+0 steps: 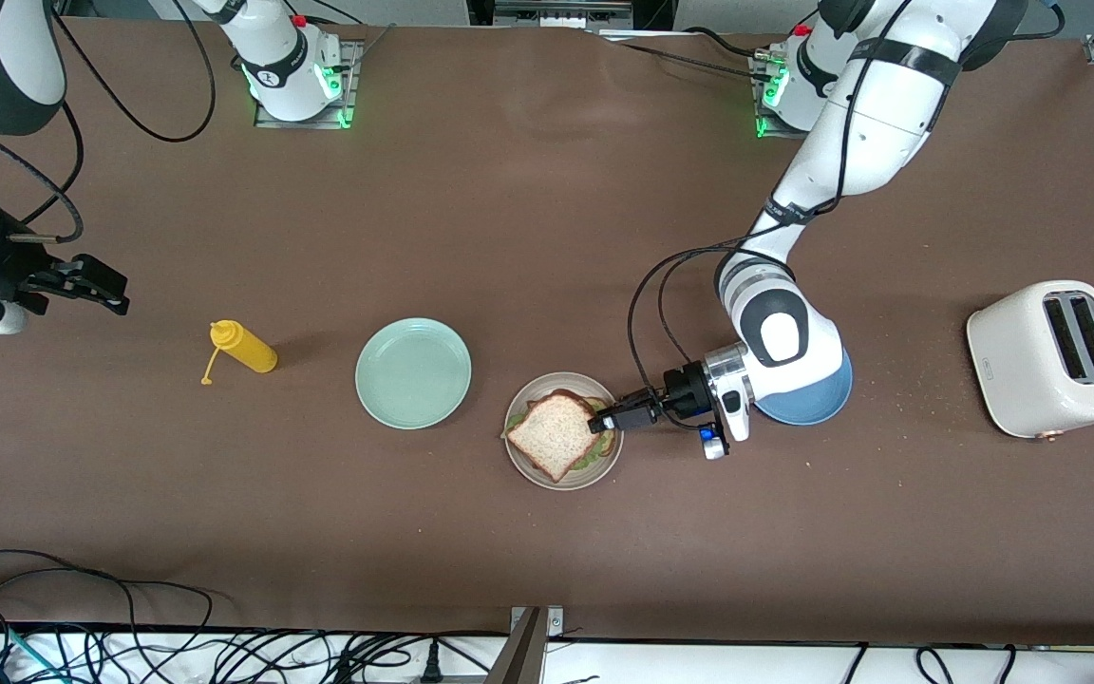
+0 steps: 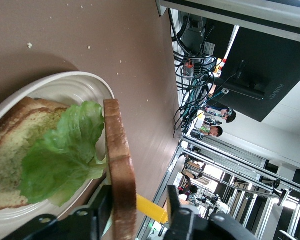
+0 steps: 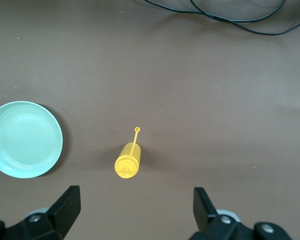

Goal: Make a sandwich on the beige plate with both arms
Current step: 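Lower the bread slice onto the lettuce with the left gripper, then open the left gripper and withdraw it from the sandwich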

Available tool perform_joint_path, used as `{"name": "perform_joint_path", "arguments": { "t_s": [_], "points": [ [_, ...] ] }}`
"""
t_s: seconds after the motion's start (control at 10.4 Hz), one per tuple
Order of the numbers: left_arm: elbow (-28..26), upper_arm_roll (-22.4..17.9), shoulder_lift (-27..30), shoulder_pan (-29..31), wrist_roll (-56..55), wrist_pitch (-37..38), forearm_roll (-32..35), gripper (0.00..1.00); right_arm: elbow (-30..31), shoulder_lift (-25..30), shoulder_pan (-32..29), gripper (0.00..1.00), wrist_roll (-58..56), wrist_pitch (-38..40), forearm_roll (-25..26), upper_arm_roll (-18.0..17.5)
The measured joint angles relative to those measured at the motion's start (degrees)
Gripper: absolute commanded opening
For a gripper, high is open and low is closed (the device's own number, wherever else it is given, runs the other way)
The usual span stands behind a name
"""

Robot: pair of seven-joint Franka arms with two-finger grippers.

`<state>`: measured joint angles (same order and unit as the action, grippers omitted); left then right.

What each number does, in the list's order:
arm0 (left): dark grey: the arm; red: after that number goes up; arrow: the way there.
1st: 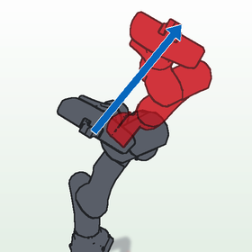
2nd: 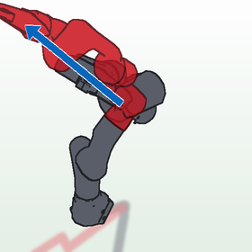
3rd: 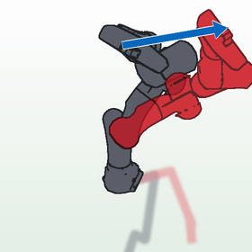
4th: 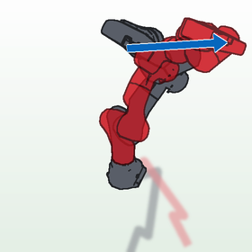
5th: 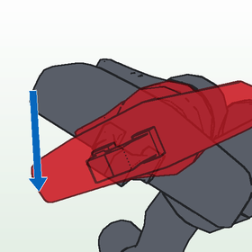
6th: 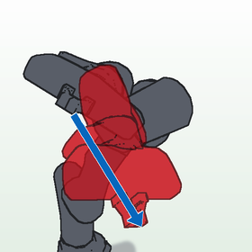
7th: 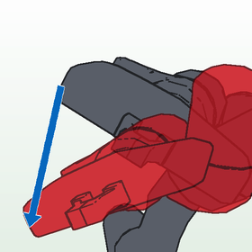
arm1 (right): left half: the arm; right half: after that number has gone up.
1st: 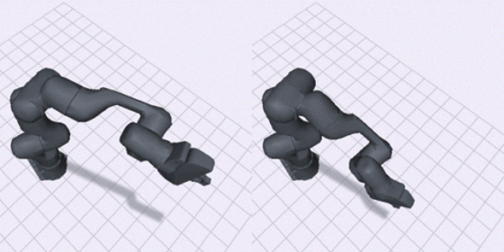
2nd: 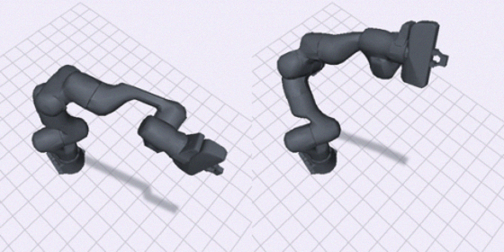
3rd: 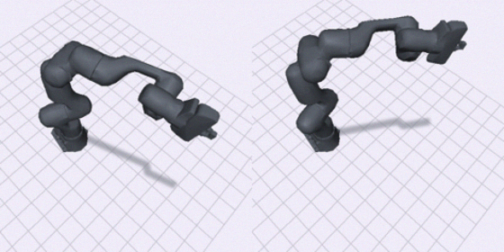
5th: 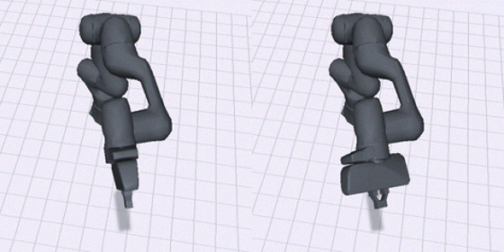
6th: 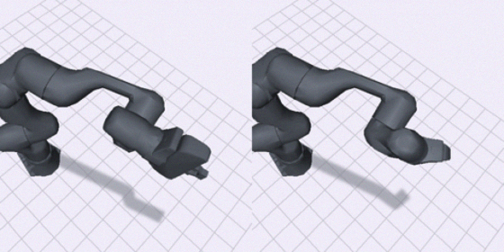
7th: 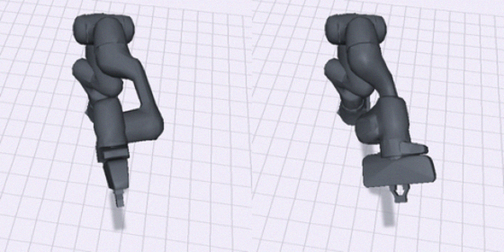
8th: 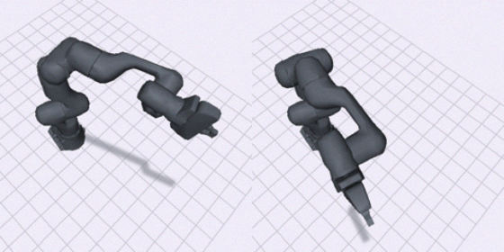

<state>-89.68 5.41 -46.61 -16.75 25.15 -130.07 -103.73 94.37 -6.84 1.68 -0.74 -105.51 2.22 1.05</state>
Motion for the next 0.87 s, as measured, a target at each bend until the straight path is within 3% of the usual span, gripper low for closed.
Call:
{"name": "perform_joint_path", "arguments": {
  "t_s": [0.87],
  "points": [
    [-0.84,-0.74,0.88,0.59,0.85,-0.18,1.19,1.00,-0.04,-0.83,1.06,1.00,0.11,-0.01,0.02,-0.02]
  ]
}}
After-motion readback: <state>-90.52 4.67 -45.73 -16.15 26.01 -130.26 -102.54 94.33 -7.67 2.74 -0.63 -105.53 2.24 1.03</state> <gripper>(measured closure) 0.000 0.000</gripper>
